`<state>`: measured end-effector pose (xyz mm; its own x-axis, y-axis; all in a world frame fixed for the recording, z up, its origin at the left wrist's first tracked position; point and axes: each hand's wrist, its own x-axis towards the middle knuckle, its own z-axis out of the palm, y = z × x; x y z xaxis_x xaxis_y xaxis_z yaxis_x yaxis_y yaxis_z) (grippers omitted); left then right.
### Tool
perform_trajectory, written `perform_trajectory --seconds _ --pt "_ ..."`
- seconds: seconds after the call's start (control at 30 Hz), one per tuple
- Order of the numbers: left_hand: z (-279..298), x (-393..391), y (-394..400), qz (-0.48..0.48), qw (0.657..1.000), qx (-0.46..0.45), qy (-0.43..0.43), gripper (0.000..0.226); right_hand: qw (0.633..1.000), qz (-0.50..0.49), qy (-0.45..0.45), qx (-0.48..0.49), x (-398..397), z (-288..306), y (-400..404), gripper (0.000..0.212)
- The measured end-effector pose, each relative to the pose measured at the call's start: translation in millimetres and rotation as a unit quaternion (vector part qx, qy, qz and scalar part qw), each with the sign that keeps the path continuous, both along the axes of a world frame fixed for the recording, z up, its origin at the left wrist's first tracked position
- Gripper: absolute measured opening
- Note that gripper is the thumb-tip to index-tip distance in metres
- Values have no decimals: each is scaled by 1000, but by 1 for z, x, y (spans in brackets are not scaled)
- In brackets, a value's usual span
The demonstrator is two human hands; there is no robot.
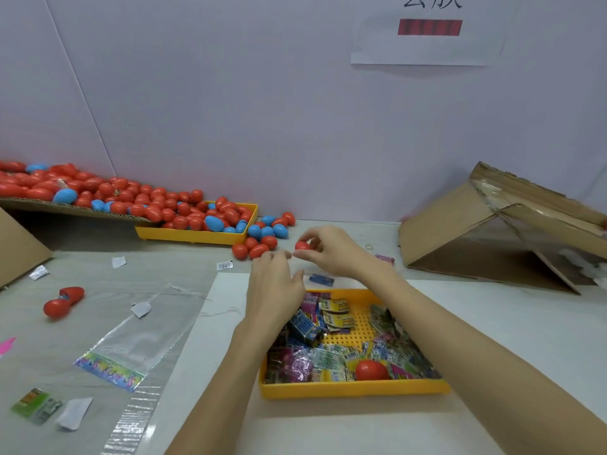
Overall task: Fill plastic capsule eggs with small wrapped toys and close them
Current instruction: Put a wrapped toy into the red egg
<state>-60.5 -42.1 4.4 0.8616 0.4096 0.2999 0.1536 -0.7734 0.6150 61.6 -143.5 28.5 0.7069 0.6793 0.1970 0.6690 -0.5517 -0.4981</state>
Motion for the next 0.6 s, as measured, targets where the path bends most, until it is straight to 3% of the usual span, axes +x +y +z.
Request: perform_trajectory --seconds 0.1,0.17,0.23,0.33,0.47,0.53,0.6 --pt "12 -4 -4 -151 980 -84 -101 46 996 -21 39 81 -28 11 -51 38" --pt "18 -6 -9 -257 953 -130 -94 52 986 -34 79 145 -45 14 -80 40" --pt "20 -7 -19 -305 939 -113 -115 45 974 -45 117 186 -62 16 -101 46" --pt "18 -9 -35 -315 933 -35 -174 30 966 -63 133 213 -80 7 -114 49" --pt "19 -9 -41 -299 934 33 -193 23 964 -57 107 238 -89 -5 -116 30" --pt "21 -6 -35 -244 947 11 -208 24 973 -66 49 214 -94 -7 -118 29" --pt "24 -5 -26 -185 956 -102 -205 23 987 -67 -54 138 -98 -11 -119 22"
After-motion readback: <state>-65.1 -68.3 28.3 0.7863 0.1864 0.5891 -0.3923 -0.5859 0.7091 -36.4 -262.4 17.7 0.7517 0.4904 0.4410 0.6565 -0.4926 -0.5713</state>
